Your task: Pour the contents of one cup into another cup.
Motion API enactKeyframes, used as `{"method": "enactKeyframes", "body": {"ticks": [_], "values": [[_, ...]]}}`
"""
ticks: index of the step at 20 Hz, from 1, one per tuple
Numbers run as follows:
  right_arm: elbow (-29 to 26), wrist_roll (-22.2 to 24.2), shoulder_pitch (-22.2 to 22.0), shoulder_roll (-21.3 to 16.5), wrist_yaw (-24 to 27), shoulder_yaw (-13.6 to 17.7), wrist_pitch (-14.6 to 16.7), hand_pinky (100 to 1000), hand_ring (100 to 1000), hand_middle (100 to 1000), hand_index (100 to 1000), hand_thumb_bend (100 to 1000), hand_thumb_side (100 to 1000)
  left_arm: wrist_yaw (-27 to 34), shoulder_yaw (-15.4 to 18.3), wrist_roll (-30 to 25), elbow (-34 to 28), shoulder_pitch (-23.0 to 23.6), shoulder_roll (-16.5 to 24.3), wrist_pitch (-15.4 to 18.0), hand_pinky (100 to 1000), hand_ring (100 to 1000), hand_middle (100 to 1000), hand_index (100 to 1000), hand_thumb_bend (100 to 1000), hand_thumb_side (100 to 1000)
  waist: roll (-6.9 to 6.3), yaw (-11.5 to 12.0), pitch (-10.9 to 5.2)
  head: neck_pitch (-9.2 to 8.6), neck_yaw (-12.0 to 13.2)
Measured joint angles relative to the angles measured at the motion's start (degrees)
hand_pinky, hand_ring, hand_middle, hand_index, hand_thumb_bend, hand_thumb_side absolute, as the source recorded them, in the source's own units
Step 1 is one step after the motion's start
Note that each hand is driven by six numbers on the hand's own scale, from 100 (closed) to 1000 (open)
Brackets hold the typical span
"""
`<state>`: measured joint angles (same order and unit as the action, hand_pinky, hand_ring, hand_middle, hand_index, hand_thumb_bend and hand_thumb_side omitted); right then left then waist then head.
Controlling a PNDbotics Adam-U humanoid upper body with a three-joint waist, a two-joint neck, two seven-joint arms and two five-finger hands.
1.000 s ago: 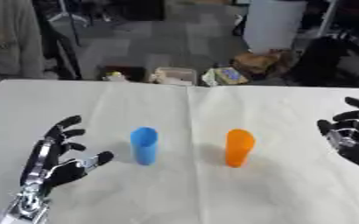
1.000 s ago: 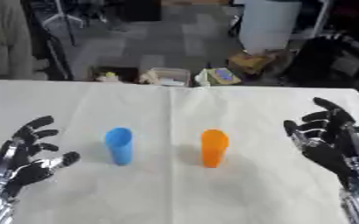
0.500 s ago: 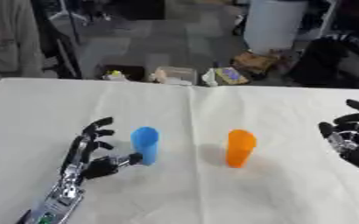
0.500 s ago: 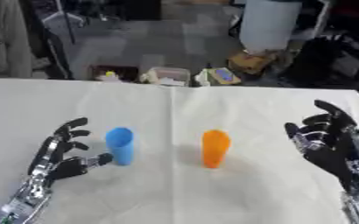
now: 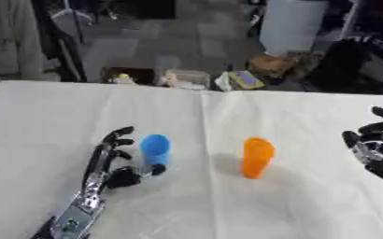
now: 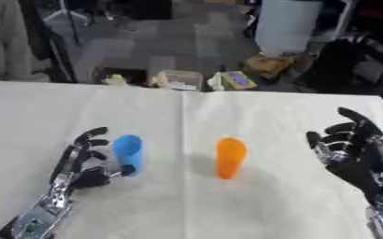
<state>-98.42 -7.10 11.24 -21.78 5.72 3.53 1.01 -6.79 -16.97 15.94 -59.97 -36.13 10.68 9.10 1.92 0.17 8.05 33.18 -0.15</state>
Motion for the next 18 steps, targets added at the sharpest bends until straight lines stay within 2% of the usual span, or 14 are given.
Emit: {"method": "enactKeyframes", "body": {"ticks": [8, 18], "values": [[0.0, 0.1, 0.3, 0.4, 0.0, -0.1, 0.0, 536, 572, 553, 883, 419, 204, -1.1, 0.6, 0.8, 4.7, -1.9, -1.7, 1.1, 554, 742, 797, 856, 951, 268, 0.17, -0.6, 0.19, -0.03, 0.3], [0.0, 0.4, 0.4, 0.4, 0.0, -0.4, 0.0, 536, 572, 553, 883, 410, 208, -1.3, 1.0, 0.7, 7.1, -3.6, -2.3, 2.7, 519, 694, 746, 842, 926, 242, 0.15, -1.2, 0.34, -0.03, 0.6]]}}
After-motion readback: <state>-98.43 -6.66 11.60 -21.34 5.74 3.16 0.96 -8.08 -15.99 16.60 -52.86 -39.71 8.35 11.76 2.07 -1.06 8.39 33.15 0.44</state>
